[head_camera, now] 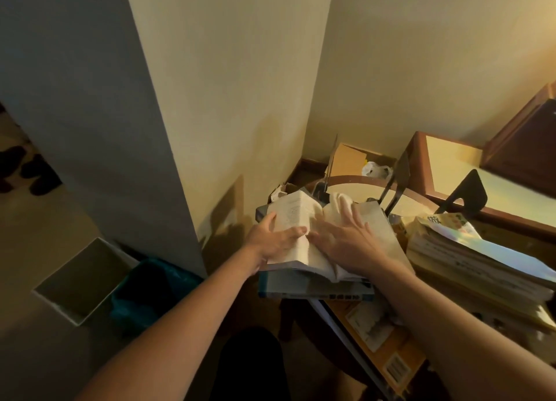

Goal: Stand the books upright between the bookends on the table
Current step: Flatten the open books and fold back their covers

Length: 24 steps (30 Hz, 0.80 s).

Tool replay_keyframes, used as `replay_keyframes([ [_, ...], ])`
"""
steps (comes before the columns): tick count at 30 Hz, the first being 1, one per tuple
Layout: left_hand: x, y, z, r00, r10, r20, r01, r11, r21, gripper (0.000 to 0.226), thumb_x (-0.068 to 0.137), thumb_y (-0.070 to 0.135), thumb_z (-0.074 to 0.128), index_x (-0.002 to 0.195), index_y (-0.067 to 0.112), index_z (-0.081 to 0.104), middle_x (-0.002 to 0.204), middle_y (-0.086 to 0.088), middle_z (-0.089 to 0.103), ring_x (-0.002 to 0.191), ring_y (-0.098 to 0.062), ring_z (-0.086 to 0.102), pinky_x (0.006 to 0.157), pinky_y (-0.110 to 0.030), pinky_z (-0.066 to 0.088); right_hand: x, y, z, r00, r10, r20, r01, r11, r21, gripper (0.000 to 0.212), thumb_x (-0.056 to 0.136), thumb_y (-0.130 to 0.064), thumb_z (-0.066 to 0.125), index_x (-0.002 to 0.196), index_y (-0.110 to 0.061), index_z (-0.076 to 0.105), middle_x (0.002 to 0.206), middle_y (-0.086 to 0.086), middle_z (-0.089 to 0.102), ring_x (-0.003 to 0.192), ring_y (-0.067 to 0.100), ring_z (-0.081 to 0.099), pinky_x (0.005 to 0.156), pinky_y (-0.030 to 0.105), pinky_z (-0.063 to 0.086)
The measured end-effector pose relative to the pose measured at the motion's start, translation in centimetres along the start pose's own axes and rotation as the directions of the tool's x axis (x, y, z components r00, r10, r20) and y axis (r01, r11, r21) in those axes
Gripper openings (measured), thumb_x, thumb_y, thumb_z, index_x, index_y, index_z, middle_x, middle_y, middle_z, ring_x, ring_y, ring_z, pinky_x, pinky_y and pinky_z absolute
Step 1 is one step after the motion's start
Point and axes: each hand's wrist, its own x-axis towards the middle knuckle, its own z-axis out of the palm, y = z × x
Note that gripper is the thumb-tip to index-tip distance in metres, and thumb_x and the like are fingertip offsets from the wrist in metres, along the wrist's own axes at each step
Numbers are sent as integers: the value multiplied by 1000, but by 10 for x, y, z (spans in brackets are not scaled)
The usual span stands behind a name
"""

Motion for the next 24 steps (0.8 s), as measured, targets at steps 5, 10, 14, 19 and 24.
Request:
replay_keyframes([
  [5,8,-9,-6,992,-96,80,87,991,106,104,84,55,72,161,29,6,161,-7,28,139,-30,38,104,-45,41,8,11,8,1000,4,14,-3,999,-41,81,86,-82,32,153,-53,-3,160,0,-34,148,29,-28,120,57,1],
  [10,6,-7,-6,994,27,106,-92,739,668,82,95,71,36,159,39,-4,169,1,-8,154,-35,-4,120,-60,8,14,19,21,998,30,55,-26,997,-76,79,85,-85,15,154,-50,-3,164,4,-24,149,27,-25,122,52,-7],
  [14,8,-8,-4,913,295,281,-396,476,785,60,105,54,24,159,36,3,166,15,-11,153,-20,-17,123,-58,-2,16,22,21,997,25,73,-19,997,-76,77,87,-84,14,154,-51,-6,164,3,-23,148,26,-26,120,50,-12],
  [19,30,4,-5,931,220,292,-361,419,833,56,108,46,27,159,30,13,167,13,5,155,-15,-8,124,-56,-1,19,26,26,997,17,72,-10,996,-89,78,85,-86,11,152,-53,-10,164,2,-23,148,25,-27,122,52,-11],
  [24,52,20,6,959,171,228,-282,462,840,50,110,35,26,159,30,19,168,1,13,155,-22,7,125,-49,4,18,24,25,996,31,81,-22,994,-107,78,86,-85,12,153,-52,-9,164,2,-23,149,25,-26,122,52,-10],
])
